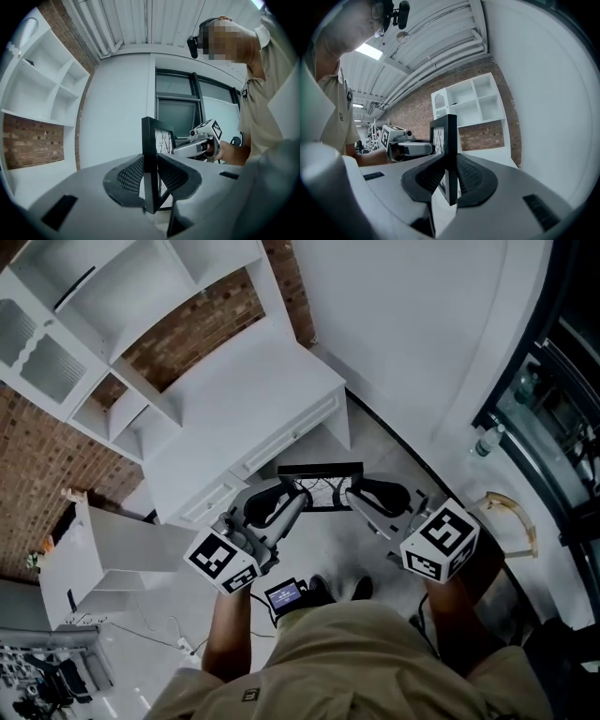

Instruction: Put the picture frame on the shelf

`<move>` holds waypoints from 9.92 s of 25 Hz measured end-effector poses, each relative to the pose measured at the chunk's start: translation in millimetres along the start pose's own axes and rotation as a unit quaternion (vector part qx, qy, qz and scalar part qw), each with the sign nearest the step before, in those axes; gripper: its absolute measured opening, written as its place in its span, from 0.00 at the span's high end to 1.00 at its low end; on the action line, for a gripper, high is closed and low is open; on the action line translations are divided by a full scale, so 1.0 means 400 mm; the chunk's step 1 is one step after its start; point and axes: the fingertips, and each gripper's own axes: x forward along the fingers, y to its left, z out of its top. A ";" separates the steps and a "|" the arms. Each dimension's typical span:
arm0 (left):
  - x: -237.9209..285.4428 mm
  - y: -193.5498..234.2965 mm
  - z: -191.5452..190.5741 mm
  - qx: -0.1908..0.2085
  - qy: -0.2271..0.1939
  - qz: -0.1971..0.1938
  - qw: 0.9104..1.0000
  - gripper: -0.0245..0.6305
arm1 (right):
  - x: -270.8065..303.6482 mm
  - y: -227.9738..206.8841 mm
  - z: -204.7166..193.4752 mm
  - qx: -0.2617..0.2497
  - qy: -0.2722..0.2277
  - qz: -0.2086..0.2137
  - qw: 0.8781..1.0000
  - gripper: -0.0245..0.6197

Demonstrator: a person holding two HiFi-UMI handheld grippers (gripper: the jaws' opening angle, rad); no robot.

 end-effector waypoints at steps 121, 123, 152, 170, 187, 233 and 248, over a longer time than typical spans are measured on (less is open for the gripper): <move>0.454 2.248 -0.612 -0.129 0.077 0.364 0.919 0.84 | 2.044 -1.391 -0.245 -0.033 0.171 0.241 0.955 0.85; 0.451 2.275 -0.635 -0.126 0.082 0.366 0.918 0.84 | 2.075 -1.400 -0.265 -0.037 0.174 0.241 0.954 0.85; 0.465 2.367 -0.844 -0.125 0.107 0.365 0.916 0.84 | 2.177 -1.457 -0.454 -0.076 0.200 0.213 0.953 0.85; 0.467 2.326 -0.857 -0.098 0.121 0.351 0.923 0.84 | 2.144 -1.441 -0.465 -0.111 0.205 0.210 0.949 0.84; 0.456 2.308 -0.833 -0.088 0.127 0.345 0.926 0.82 | 2.132 -1.433 -0.457 -0.116 0.220 0.200 0.948 0.80; 0.230 1.742 -0.272 -0.059 0.056 0.375 0.924 0.94 | 1.613 -1.245 0.055 -0.038 0.134 0.201 0.970 0.94; 0.239 1.427 -0.031 -0.028 0.027 0.321 0.946 0.95 | 1.279 -0.973 0.278 -0.063 0.085 0.265 0.959 0.95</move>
